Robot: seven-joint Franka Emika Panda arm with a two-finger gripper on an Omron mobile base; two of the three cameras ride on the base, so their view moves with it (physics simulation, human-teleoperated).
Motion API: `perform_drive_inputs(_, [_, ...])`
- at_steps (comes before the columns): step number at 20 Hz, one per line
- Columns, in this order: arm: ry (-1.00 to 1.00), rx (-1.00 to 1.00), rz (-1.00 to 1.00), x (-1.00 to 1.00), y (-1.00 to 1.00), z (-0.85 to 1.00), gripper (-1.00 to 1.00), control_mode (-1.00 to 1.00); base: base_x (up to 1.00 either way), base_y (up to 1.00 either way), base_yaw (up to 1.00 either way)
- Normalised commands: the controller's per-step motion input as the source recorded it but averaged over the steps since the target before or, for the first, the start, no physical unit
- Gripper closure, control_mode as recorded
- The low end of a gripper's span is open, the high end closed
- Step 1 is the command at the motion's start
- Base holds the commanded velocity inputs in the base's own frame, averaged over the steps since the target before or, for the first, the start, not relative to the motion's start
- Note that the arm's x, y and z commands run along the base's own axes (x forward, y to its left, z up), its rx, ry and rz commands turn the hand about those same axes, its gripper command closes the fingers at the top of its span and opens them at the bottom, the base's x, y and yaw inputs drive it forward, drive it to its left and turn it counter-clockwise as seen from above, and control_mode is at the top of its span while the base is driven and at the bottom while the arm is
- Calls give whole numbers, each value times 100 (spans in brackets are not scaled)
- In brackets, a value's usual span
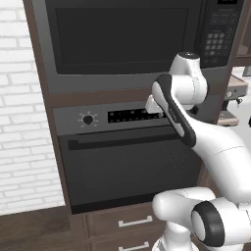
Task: Open the microwave, place the bowl with waffle inside the microwave, then close the microwave door and turn it on.
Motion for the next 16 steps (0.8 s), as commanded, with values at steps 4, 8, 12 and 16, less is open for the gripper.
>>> perform_drive_inputs(4, [-8, 3, 0, -3, 0, 26, -100, -100, 0, 0, 0])
perform_drive_inputs(8, [-45, 12, 0, -18, -11, 73, -100, -100, 0, 0, 0])
perform_drive_inputs(12, [-46, 1, 0, -19, -17, 84, -100, -100, 0, 0, 0])
perform_drive_inputs(16, [-27, -3, 0, -14, -27, 70, -100, -100, 0, 0, 0])
